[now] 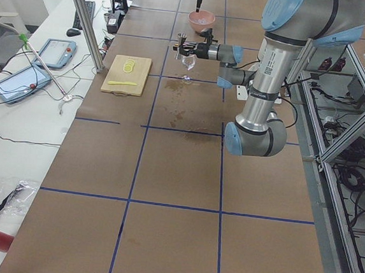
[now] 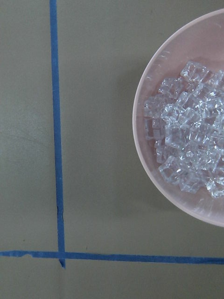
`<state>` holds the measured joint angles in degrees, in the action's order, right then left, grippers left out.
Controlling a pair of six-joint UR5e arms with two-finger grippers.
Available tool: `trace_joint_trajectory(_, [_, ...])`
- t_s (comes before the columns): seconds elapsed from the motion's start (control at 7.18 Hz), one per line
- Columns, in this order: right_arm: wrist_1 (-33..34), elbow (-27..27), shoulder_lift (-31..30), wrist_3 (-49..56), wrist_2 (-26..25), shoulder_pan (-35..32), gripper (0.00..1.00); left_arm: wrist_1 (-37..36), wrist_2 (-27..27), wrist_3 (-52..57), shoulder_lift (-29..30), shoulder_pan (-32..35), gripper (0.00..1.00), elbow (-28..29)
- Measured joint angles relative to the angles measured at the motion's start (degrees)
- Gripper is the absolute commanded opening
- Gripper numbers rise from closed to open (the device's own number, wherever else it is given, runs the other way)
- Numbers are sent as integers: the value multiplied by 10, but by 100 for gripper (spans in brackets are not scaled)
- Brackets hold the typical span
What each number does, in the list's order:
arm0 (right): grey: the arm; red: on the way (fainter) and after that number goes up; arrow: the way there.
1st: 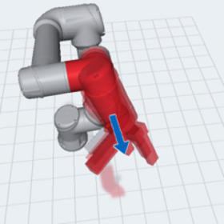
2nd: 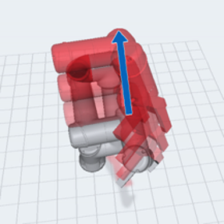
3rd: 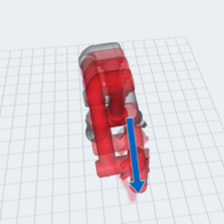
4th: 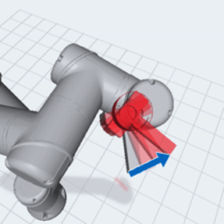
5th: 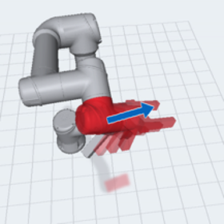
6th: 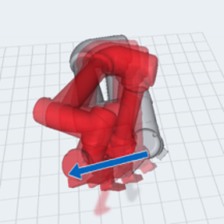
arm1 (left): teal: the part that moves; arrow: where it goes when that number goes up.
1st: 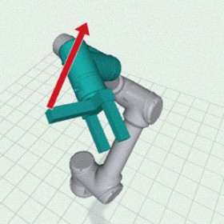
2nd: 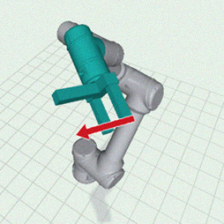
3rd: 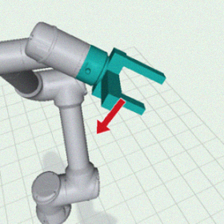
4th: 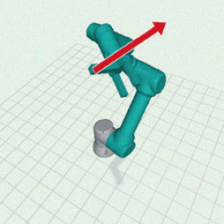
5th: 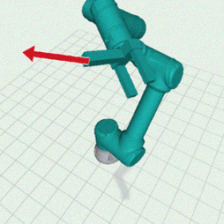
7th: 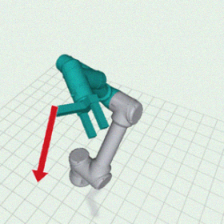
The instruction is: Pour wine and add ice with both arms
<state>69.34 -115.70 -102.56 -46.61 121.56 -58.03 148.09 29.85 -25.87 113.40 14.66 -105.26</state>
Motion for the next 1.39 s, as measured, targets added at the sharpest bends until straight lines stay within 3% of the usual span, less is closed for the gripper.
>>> trace_joint_trajectory(0.56, [-6,1,-23,-13,-32,52,100,0,0,-73,-92,5,0,-38])
trace_joint_trajectory(0.97, [-7,12,-35,-14,-45,72,89,9,0,-92,-175,7,0,-74])
trace_joint_trajectory(1.11, [-7,20,-33,-13,-45,77,81,12,-1,-93,-184,8,0,-77])
trace_joint_trajectory(1.39, [-8,28,-29,-11,-45,80,49,14,-1,-94,-193,9,0,-78])
